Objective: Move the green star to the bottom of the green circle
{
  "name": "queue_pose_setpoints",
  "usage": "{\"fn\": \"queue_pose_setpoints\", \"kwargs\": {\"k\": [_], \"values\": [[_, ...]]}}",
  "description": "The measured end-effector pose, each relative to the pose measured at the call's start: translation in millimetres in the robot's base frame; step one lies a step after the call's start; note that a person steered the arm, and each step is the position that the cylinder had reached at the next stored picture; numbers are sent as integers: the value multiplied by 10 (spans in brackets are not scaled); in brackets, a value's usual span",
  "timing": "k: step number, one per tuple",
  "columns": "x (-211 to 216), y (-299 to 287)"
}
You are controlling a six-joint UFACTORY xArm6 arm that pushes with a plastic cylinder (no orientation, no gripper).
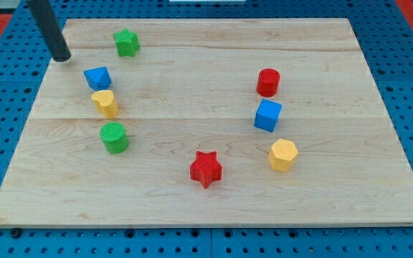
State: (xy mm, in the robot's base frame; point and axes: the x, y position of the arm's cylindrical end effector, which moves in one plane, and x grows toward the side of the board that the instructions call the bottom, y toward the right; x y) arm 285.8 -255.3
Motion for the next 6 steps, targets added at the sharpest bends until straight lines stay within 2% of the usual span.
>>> {"fn": "queue_pose_setpoints", "kwargs": {"k": [1, 2, 3, 4, 5, 6], "values": [[-401, 713], [-381, 1430], [-370, 1616], [317, 1669], [717, 2062], [1014, 2168]]}}
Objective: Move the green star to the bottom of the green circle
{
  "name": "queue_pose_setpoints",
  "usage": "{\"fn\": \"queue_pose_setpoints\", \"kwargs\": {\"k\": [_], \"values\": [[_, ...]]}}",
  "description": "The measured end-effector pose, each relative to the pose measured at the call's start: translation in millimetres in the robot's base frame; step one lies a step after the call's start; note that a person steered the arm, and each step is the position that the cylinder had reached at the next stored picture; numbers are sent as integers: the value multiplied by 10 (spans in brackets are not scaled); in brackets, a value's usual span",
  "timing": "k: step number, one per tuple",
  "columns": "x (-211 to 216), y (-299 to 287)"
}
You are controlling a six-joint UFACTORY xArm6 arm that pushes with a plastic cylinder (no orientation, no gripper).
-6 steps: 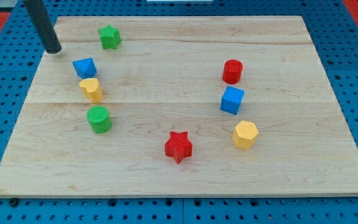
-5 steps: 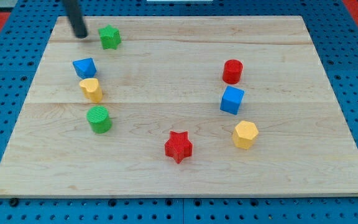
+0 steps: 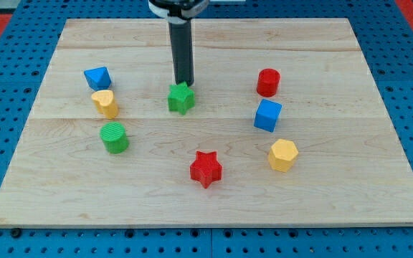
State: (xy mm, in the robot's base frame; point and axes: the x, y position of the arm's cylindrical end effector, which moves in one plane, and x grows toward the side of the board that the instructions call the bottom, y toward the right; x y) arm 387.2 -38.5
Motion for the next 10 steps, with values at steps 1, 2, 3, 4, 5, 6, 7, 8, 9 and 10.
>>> {"fn": "queue_pose_setpoints", "kwargs": {"k": [1, 2, 3, 4, 5, 6, 7, 8, 9, 10], "values": [[707, 0], [1126, -2], [918, 229], [829, 127], [873, -292], [1040, -575], [1345, -568], [1307, -483], [1126, -250], [1173, 326]]}}
